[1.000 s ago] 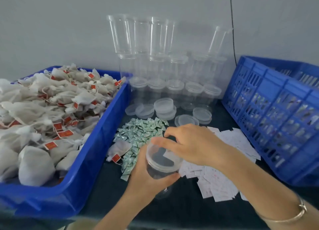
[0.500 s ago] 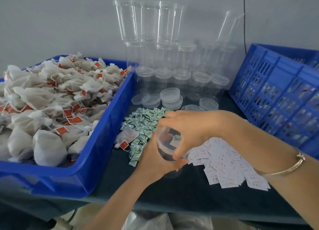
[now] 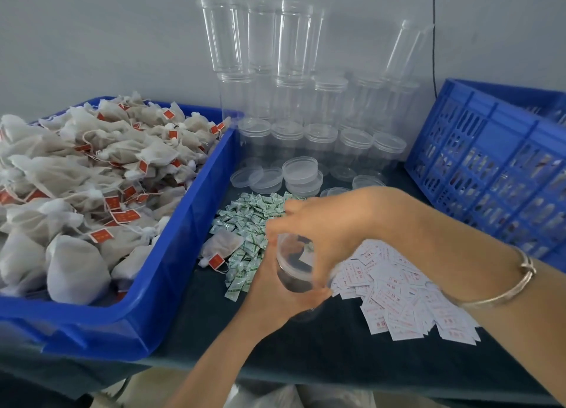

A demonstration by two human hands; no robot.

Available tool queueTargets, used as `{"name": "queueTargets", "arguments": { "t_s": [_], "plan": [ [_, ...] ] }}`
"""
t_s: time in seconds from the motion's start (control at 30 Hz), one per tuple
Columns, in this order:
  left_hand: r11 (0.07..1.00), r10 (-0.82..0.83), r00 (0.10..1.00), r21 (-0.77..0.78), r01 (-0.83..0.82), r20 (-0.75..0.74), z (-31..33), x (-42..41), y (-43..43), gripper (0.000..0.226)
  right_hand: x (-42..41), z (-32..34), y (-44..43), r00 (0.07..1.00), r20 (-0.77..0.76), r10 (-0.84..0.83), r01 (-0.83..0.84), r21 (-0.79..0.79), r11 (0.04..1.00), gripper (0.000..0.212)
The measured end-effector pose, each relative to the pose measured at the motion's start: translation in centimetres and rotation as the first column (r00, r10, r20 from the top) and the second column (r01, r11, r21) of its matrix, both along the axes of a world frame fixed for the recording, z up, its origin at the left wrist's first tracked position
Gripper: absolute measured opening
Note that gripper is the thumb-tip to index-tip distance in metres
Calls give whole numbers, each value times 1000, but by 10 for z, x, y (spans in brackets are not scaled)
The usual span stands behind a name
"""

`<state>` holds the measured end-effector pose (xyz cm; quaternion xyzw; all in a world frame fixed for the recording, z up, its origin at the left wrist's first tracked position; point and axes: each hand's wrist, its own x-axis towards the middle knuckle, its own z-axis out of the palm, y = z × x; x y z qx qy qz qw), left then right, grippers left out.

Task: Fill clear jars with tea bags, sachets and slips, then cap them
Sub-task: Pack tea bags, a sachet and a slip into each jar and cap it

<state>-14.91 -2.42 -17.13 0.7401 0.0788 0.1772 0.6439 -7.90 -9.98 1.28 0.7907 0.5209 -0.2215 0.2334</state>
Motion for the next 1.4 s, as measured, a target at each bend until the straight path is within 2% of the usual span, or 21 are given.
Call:
{"name": "queueTargets", "arguments": {
  "t_s": [0.07, 0.13, 0.23, 0.3, 0.33, 0.37, 0.47, 0.53, 0.63, 0.73, 0.77, 0.83, 0.9, 0.97, 1.03, 1.07, 1.13, 1.17, 1.27, 1.3, 1.4],
  "plan": [
    [1000, 22, 1000, 2, -22, -1, 0, 0, 0, 87, 2, 3, -2, 996, -69, 54, -57, -44, 997, 97],
    [1000, -2, 1000, 18, 2, -2, 0, 1, 0, 95, 0, -2, -2, 998, -47, -34, 34, -4, 999, 108],
    [1000, 8, 1000, -26, -8, 1, -2, 2, 0, 84, -5, -9, 4, 967, 103, -233, 221, 118, 968, 88],
    [1000, -13, 1000, -28, 13, 14, -1, 1, 0, 82, -7, -9, 6, 967, 168, -194, 191, 36, 981, 71],
    [1000, -24, 999, -16, 24, 23, -2, 1, 0, 84, -8, -6, 7, 980, 150, -129, 130, -2, 991, 59],
    [1000, -19, 999, -5, 19, 26, -2, 1, 0, 86, -7, -3, 7, 991, 108, -75, 81, -50, 995, 57],
    [1000, 9, 1000, 16, -10, 25, 1, 1, -1, 85, 2, 0, 2, 1000, -9, -28, 26, -133, 991, 106],
    [999, 5, 999, 34, -6, 33, 0, 2, -1, 80, 0, -3, 2, 992, 5, -128, 128, -77, 989, 110],
    [1000, 16, 1000, -15, -16, 16, -2, 2, -1, 79, 0, -10, 3, 975, 92, -202, 196, 76, 978, 67],
    [1000, 6, 1000, -22, -6, 10, -3, 0, -3, 87, 1, -2, 1, 987, 6, -159, 159, 28, 987, 45],
    [1000, 11, 1000, -15, -11, 7, -2, 0, -3, 92, 2, 3, 0, 992, -37, -124, 124, -18, 992, 54],
    [1000, 20, 1000, 8, -20, 9, -1, 1, -3, 99, 6, 6, -1, 996, -66, -64, 60, -63, 996, 88],
    [1000, 2, 1000, 11, -2, 1, -1, 2, -2, 94, 5, 1, 0, 993, -30, -110, 110, -7, 994, 102],
    [1000, 11, 1000, -23, -12, -9, -3, 1, -3, 85, 1, -11, 4, 982, 67, -177, 168, 121, 978, 93],
    [997, 29, 999, -74, -30, -22, -3, 0, -4, 85, -4, -20, 5, 965, 197, -170, 134, 183, 974, 80],
    [997, 21, 1000, -79, -22, -10, -4, 0, -4, 87, -4, -22, 4, 967, 212, -141, 101, 189, 977, 71],
    [999, 4, 1000, -48, -3, 11, -4, 1, -4, 87, -3, -18, 2, 991, 113, -75, 56, 165, 985, 49],
    [999, 1, 1000, -32, 0, 11, -2, 1, -4, 88, -2, -12, 1, 998, 42, -49, 44, 123, 991, 51],
    [1000, 5, 1000, 10, -5, 3, 2, 2, -3, 98, 2, -4, -4, 994, -107, -26, 33, 58, 998, 107],
    [1000, -1, 1000, 19, 0, 6, 1, 3, -3, 98, 0, -5, -5, 993, -97, -71, 77, 65, 995, 113],
    [1000, 12, 1000, -25, -12, 4, 1, 0, -4, 82, -2, -16, -3, 966, 131, -222, 205, 136, 969, 94]
  ]
}}
